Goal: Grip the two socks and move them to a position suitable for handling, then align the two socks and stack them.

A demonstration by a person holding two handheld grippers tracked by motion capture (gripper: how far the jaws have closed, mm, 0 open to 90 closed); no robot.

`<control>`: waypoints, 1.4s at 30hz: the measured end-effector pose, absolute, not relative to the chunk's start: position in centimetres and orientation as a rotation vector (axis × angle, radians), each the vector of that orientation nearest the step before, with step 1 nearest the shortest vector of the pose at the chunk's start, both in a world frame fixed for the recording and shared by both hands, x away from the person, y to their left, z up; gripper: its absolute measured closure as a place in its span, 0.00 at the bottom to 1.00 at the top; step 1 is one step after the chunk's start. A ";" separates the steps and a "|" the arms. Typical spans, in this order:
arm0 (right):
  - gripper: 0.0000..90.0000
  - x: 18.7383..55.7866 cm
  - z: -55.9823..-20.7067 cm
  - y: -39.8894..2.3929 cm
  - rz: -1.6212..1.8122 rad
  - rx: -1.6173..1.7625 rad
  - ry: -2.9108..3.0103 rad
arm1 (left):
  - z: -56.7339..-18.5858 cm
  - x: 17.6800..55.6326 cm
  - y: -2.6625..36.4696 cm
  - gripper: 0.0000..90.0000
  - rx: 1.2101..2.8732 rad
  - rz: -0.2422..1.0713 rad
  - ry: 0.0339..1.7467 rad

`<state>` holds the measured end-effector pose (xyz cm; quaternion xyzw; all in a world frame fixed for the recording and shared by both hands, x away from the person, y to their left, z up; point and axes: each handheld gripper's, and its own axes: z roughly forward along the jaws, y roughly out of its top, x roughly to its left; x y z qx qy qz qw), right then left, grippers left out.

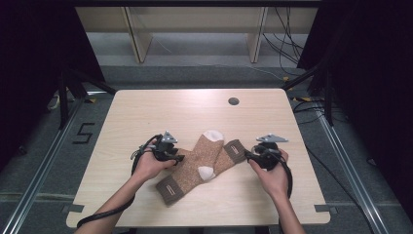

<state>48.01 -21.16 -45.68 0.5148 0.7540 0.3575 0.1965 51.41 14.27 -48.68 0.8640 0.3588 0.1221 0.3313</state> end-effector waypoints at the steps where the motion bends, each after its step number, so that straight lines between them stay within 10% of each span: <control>1: 0.60 48.5 -45.6 -20.5 0.968 1.425 2.136 | -49.0 51.5 14.5 0.66 2.252 0.319 0.940; 42: 0.54 46.0 -45.7 -11.2 1.041 1.187 2.380 | -47.2 48.9 19.8 0.39 2.018 0.410 1.004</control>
